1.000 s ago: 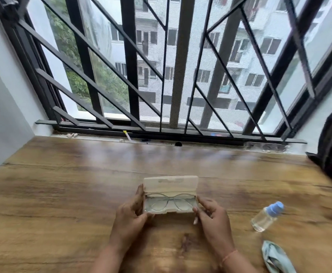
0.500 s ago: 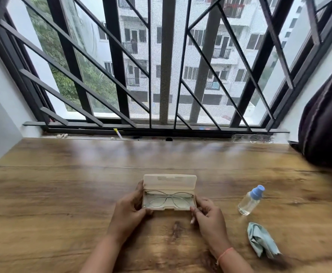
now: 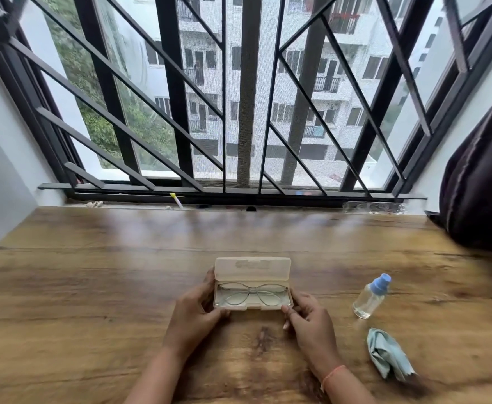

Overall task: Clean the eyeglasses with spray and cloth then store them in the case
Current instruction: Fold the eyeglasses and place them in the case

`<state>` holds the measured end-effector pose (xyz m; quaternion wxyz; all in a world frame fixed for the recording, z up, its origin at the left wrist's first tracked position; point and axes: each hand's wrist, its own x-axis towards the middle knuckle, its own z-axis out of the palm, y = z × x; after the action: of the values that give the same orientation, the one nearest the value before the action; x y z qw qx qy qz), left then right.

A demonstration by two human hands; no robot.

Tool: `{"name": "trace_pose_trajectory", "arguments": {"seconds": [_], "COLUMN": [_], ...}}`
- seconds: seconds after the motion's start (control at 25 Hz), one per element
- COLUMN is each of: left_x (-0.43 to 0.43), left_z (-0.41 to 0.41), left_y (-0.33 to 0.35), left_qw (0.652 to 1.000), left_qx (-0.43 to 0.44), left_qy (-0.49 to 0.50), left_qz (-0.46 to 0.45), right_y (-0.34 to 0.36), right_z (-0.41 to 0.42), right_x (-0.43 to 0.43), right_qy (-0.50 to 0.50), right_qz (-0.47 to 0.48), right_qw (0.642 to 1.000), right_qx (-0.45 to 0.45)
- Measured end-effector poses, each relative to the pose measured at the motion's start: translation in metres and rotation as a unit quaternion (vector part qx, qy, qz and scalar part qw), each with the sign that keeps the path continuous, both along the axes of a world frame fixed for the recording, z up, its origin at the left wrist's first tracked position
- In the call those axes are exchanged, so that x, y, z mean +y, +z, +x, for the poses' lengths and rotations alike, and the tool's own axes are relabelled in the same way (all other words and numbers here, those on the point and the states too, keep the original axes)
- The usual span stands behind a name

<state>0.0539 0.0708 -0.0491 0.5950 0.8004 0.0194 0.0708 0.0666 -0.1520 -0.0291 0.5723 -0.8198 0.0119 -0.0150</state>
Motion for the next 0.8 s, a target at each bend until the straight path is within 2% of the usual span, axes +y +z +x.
{"name": "trace_pose_trajectory", "arguments": {"seconds": [0.48, 0.72, 0.8], "left_x": [0.003, 0.003, 0.004], "left_z": [0.004, 0.004, 0.004], "left_y": [-0.009, -0.011, -0.012], "left_qw": [1.000, 1.000, 1.000], "left_qx": [0.002, -0.013, -0.017], "left_qy": [0.004, 0.007, 0.004], "left_qz": [0.017, 0.005, 0.012], "right_y": [0.009, 0.014, 0.026], "right_z": [-0.003, -0.011, -0.022], "right_x": [0.002, -0.009, -0.025], "right_qy": [0.001, -0.012, -0.039], "right_qz": [0.009, 0.027, -0.034], "right_qw": [1.000, 0.999, 0.998], "right_qx": [-0.009, 0.019, -0.028]}}
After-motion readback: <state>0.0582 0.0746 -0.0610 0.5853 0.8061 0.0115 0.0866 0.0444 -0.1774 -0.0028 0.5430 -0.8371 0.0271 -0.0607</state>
